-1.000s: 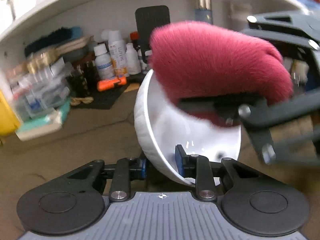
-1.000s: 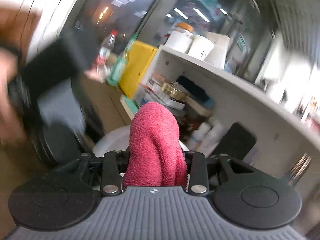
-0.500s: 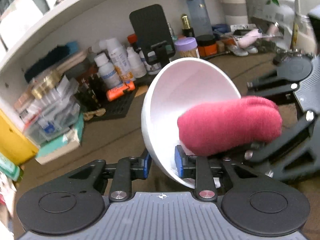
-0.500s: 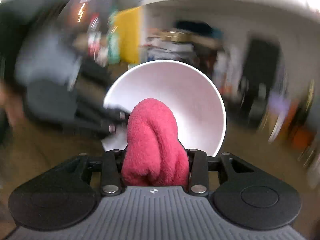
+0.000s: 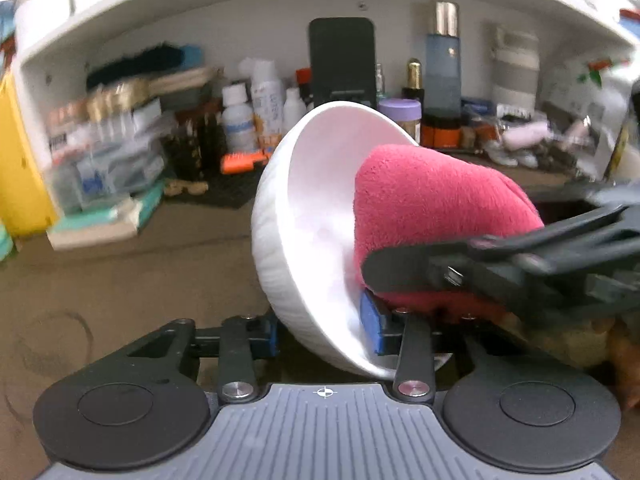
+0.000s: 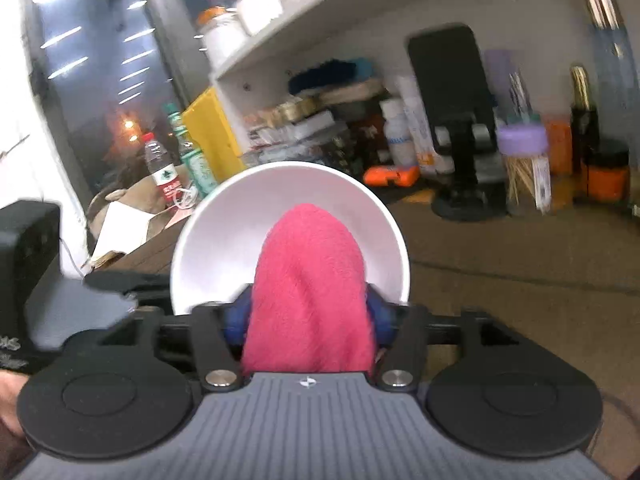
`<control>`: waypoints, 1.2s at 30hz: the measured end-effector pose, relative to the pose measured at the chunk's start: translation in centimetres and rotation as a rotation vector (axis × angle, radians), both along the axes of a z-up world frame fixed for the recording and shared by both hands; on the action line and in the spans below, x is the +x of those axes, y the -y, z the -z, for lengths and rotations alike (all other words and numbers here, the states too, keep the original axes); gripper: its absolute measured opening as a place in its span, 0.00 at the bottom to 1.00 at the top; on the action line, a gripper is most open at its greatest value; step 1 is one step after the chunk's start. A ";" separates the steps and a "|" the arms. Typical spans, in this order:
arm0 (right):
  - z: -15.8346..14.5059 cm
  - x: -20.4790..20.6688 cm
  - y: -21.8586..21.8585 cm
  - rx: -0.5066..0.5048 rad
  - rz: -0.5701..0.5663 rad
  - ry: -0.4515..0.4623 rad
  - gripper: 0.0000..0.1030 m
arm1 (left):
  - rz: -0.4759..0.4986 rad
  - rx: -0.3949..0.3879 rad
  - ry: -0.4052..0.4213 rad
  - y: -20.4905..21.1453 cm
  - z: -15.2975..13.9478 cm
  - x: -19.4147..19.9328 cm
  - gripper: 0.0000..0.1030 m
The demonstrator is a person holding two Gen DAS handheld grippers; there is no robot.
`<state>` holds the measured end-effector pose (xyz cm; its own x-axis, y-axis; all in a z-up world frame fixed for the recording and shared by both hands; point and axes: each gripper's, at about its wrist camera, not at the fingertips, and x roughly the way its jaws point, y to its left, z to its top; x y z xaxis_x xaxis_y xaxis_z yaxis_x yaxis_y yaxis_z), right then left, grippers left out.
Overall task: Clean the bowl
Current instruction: 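Continue scrubbing inside the bowl with the towel held by the right gripper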
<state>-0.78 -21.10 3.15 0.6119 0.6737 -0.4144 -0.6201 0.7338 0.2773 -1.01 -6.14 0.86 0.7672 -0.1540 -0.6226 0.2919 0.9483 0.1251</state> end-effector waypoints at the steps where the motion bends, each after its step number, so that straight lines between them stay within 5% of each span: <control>1: -0.4 -0.4 0.0 -0.025 -0.009 0.032 0.73 | -0.001 0.006 -0.003 -0.1 -0.1 0.1 0.38; 3: -0.8 -1.2 0.1 -0.041 -0.023 0.052 0.74 | 0.003 0.021 -0.005 -0.1 -0.2 0.3 0.38; 5: -0.8 -1.7 -0.1 -0.086 -0.030 0.057 0.57 | 0.017 0.041 -0.001 0.1 -0.2 0.2 0.38; 11: 0.4 0.1 -0.4 -0.080 -0.018 -0.033 0.34 | 0.065 0.082 -0.018 -0.3 -0.4 0.0 0.39; 14: -0.7 -1.5 -2.0 -0.187 0.004 0.115 0.27 | 0.068 0.081 -0.028 -0.7 -0.4 0.0 0.43; 17: -3.1 -4.3 -4.3 -0.358 -0.006 0.372 0.26 | 0.056 0.064 -0.036 -1.1 -0.2 0.1 0.44; 19: -3.0 -6.5 -7.5 -0.642 -0.052 0.608 0.26 | 0.058 0.060 -0.034 -1.2 -0.3 0.1 0.44; 22: 1.1 -7.0 -10.3 -1.037 -0.100 0.845 0.26 | 0.060 0.054 -0.031 -1.2 -0.3 0.1 0.44; 24: 2.8 -5.6 -10.3 -1.104 -0.130 0.784 0.27 | 0.061 0.050 -0.029 -1.3 -0.3 0.0 0.42; 26: 2.4 -4.8 -9.7 -1.000 -0.121 0.680 0.27 | 0.063 0.047 -0.027 -1.3 -0.4 0.0 0.42; 31: -0.6 -1.4 -5.3 -0.482 -0.058 0.213 0.27 | 0.066 0.037 -0.022 -1.4 -0.4 0.0 0.43; 34: -0.3 1.2 -1.0 -0.111 -0.041 -0.088 0.27 | 0.049 0.040 -0.011 -1.4 -0.4 0.0 0.55; 36: 0.7 2.0 0.7 0.048 -0.041 -0.199 0.27 | 0.031 0.032 -0.004 -1.6 -0.3 0.0 0.64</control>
<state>1.19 -21.85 2.41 0.4932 0.7178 -0.4914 -0.5785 0.6926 0.4310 -1.05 -4.58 1.14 0.7599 -0.1575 -0.6306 0.3215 0.9343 0.1541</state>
